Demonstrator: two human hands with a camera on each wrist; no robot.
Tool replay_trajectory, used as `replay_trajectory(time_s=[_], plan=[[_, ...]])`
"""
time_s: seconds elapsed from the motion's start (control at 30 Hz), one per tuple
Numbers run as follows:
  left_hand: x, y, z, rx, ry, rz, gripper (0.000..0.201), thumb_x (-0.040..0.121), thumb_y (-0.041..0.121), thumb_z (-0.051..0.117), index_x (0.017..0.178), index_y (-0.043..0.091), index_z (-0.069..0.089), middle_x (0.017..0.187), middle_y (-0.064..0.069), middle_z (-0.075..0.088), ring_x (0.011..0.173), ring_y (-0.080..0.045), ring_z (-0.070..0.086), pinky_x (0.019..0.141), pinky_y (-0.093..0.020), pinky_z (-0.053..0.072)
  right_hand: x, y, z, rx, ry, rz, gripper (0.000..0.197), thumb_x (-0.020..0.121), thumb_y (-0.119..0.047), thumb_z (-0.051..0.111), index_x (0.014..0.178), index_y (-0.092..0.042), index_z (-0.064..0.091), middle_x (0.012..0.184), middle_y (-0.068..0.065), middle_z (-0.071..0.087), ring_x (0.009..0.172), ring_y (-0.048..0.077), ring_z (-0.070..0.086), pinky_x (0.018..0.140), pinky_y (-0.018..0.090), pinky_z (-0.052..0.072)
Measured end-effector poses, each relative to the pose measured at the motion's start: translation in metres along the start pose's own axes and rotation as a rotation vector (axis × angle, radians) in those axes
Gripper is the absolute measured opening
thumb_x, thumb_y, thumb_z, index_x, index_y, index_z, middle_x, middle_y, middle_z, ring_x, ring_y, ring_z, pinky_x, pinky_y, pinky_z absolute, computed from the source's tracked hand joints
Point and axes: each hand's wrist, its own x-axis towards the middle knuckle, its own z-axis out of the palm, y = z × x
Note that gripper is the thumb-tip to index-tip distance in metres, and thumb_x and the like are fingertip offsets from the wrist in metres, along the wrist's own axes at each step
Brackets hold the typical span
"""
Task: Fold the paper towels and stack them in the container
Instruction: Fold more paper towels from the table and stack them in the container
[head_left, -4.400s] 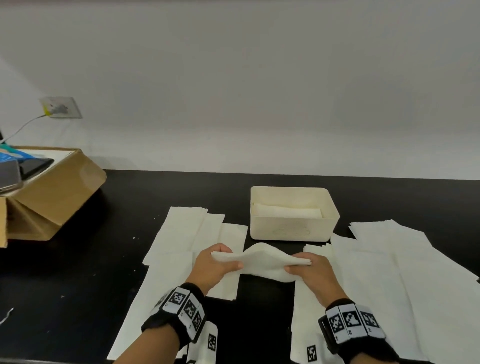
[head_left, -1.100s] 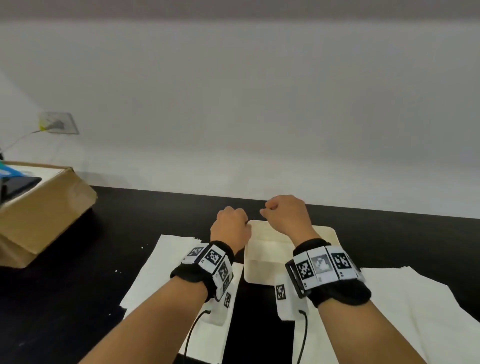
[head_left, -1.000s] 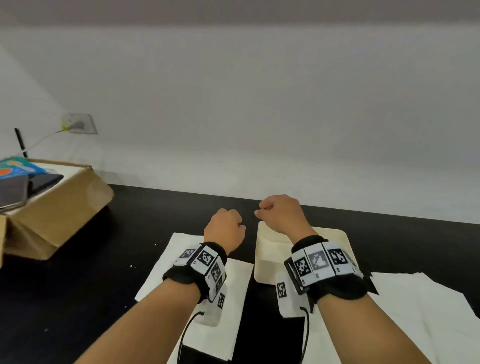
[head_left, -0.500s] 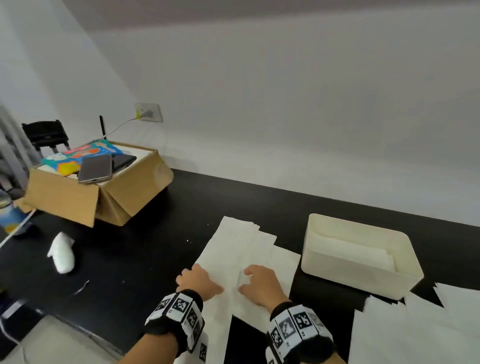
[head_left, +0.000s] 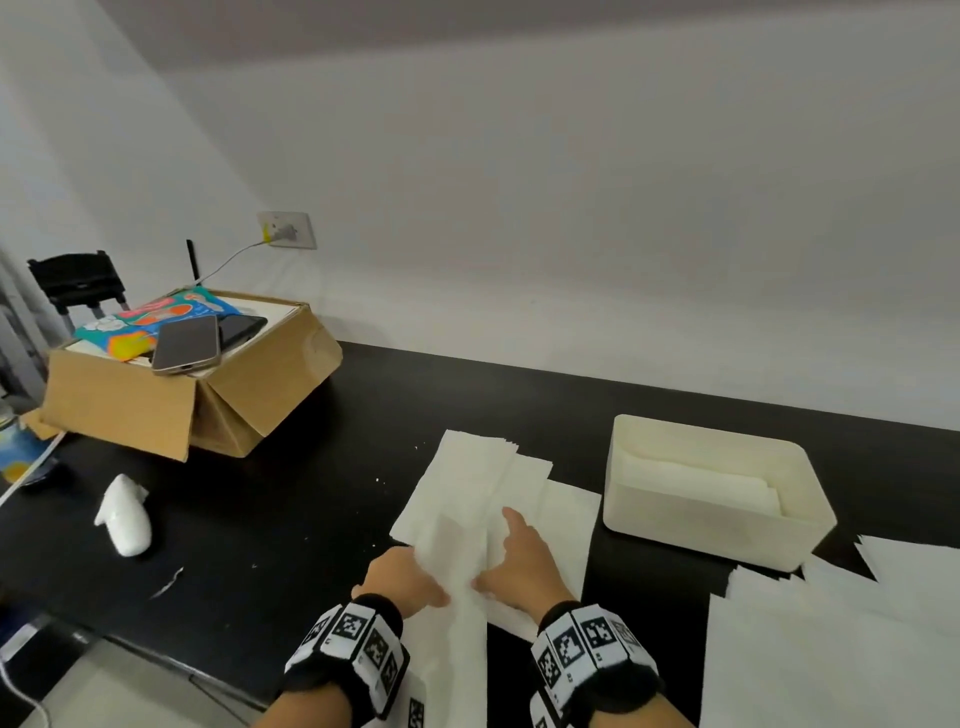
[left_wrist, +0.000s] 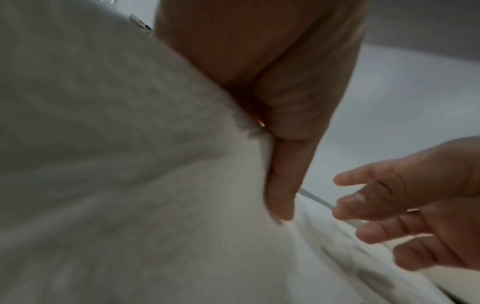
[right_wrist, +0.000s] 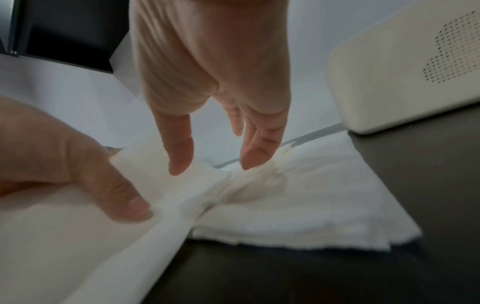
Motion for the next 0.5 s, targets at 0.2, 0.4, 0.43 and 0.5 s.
replay_trajectory(time_s=[0.2, 0.4, 0.43, 0.5], plan=[[-0.022, 0.029, -0.014, -0.003, -0.105, 0.341, 0.031, 0.074, 0.023, 0.076, 0.103, 0.015, 0.066, 0.098, 0.001, 0.064, 0.090, -0.014, 0.059, 0.070, -0.018, 0.047, -0.017, -0.004, -0.060, -0.021, -0.059, -0.160, 0.053, 0.072, -0.016, 0.078, 0.120, -0.024, 0.058, 0.113, -0.003, 0.056, 0.110, 0.013, 0.052, 0.089, 0.023, 0.041], [-0.032, 0.051, -0.007, 0.043, -0.151, 0.419, 0.033, 0.076, 0.022, 0.075, 0.107, 0.016, 0.067, 0.103, 0.002, 0.062, 0.098, -0.015, 0.060, 0.074, -0.016, 0.046, -0.049, 0.040, -0.115, 0.264, 0.082, -0.142, 0.013, 0.078, -0.012, 0.074, 0.071, -0.019, 0.065, 0.077, -0.004, 0.066, 0.074, 0.011, 0.061, 0.067, 0.018, 0.046], [-0.034, 0.052, -0.004, 0.020, -0.173, 0.426, 0.028, 0.077, 0.022, 0.074, 0.104, 0.017, 0.068, 0.099, 0.003, 0.064, 0.094, -0.015, 0.061, 0.069, -0.015, 0.046, -0.056, 0.052, -0.122, 0.343, 0.134, -0.121, 0.010, 0.078, -0.010, 0.073, 0.075, -0.017, 0.067, 0.082, 0.000, 0.068, 0.078, 0.015, 0.064, 0.071, 0.020, 0.049], [-0.037, 0.058, 0.003, -0.087, -0.195, 0.439, 0.019, 0.080, 0.024, 0.071, 0.096, 0.017, 0.068, 0.096, 0.001, 0.065, 0.091, -0.015, 0.060, 0.070, -0.015, 0.046, -0.066, 0.078, -0.134, 0.454, 0.219, -0.073, 0.011, 0.077, -0.007, 0.073, 0.080, -0.017, 0.069, 0.089, 0.003, 0.071, 0.086, 0.019, 0.066, 0.079, 0.026, 0.052]])
